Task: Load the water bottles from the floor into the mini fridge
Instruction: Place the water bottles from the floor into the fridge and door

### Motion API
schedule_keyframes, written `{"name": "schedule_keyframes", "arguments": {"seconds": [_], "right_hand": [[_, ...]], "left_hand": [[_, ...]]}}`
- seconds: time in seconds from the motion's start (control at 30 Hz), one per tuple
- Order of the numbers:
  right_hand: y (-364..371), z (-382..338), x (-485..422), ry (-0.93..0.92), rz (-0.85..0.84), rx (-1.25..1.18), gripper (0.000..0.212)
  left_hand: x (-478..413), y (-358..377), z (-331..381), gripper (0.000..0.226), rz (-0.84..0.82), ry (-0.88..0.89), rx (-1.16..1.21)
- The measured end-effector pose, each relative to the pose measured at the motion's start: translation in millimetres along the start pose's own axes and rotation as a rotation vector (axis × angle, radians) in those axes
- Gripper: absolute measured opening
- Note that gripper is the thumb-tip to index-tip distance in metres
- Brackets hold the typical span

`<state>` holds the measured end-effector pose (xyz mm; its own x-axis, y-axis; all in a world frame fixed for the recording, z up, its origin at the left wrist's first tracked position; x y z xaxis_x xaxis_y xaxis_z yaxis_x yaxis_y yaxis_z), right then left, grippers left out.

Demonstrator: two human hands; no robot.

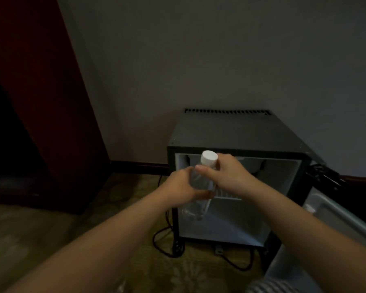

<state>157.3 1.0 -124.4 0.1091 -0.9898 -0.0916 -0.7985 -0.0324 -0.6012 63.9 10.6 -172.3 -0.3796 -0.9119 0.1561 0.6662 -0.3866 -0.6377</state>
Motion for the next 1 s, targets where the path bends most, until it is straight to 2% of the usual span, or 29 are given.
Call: {"name": "schedule_keyframes", "arguments": {"seconds": [0.1, 0.27, 0.4, 0.5, 0.57, 0.67, 0.8, 1.0], "right_hand": [[-4, 40, -7, 0.050, 0.029, -0.057, 0.023], [1, 98, -22, 0.105, 0.062, -0.057, 0.015], [24, 149, -29, 0.188, 0.035, -0.065, 0.023], [45, 186, -35, 0.252, 0.009, -0.082, 0.017], [60, 206, -39, 0.275, -0.010, -0.071, 0.016], [81, 238, -45, 0.330, -0.020, -0.048, 0.021], [107, 269, -53, 0.380, -0.037, -0.093, 0.026], [123, 302, -67, 0.431, 0.021, -0.014, 0.037]], "left_hand": [[-25, 29, -3, 0.062, -0.127, -0.021, -0.057], [-63, 69, -25, 0.067, -0.283, -0.083, -0.121], [-82, 105, -48, 0.051, -0.450, -0.120, -0.165], [-91, 124, -71, 0.055, -0.543, -0.164, -0.249], [-97, 136, -89, 0.049, -0.580, -0.201, -0.255], [-111, 153, -113, 0.039, -0.558, -0.237, -0.230], [-125, 169, -137, 0.038, -0.504, -0.278, -0.128], [-137, 180, -178, 0.042, -0.371, -0.518, 0.297]]}}
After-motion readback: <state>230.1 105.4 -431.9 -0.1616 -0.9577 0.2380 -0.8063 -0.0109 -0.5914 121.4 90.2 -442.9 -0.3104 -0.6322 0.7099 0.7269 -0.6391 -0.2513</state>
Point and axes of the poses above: each hand's wrist, its own x-axis away from the middle knuckle, its own y-axis out of the palm, z = x × y, the point moved 10 cm from there along -x, towards the middle knuckle
